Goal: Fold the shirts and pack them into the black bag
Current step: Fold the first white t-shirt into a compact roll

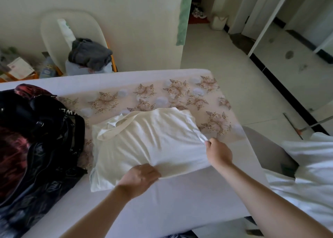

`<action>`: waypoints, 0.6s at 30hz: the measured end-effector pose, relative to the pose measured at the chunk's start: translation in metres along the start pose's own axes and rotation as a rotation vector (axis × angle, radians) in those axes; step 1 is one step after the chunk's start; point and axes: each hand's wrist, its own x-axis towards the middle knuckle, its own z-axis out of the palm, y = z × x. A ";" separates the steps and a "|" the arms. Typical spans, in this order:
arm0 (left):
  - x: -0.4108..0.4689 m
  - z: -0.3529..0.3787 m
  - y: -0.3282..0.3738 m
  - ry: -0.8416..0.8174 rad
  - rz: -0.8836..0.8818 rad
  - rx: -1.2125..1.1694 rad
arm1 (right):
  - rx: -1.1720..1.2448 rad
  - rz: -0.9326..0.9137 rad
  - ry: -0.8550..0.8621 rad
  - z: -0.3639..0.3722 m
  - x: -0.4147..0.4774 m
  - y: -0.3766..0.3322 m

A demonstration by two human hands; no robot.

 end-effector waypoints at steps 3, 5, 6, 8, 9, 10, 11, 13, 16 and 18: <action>-0.008 -0.005 0.005 -0.033 -0.040 0.023 | -0.265 -0.085 -0.005 0.005 -0.006 0.003; -0.016 -0.010 0.005 0.090 -0.305 0.043 | -0.292 -0.221 0.064 0.016 -0.019 -0.007; -0.023 -0.015 0.003 0.165 -0.468 0.072 | -0.262 -0.340 0.130 0.022 -0.028 -0.016; -0.042 -0.024 -0.001 0.283 -0.792 0.125 | -0.184 -0.628 0.145 0.033 -0.048 -0.037; -0.053 -0.030 -0.002 0.320 -0.954 0.146 | -0.154 -0.771 0.081 0.038 -0.058 -0.049; -0.063 -0.037 -0.002 0.329 -1.114 0.162 | -0.152 -0.890 -0.020 0.043 -0.068 -0.061; -0.072 -0.043 -0.002 0.306 -1.254 0.155 | -0.192 -0.962 -0.154 0.046 -0.079 -0.072; -0.082 -0.051 -0.002 0.194 -1.403 0.080 | -0.365 -0.970 -0.320 0.061 -0.091 -0.083; -0.079 -0.063 -0.002 0.186 -1.482 -0.162 | -0.416 -1.006 -0.239 0.079 -0.098 -0.085; -0.076 -0.071 -0.001 0.276 -1.500 -0.286 | -0.427 -1.038 -0.186 0.086 -0.099 -0.081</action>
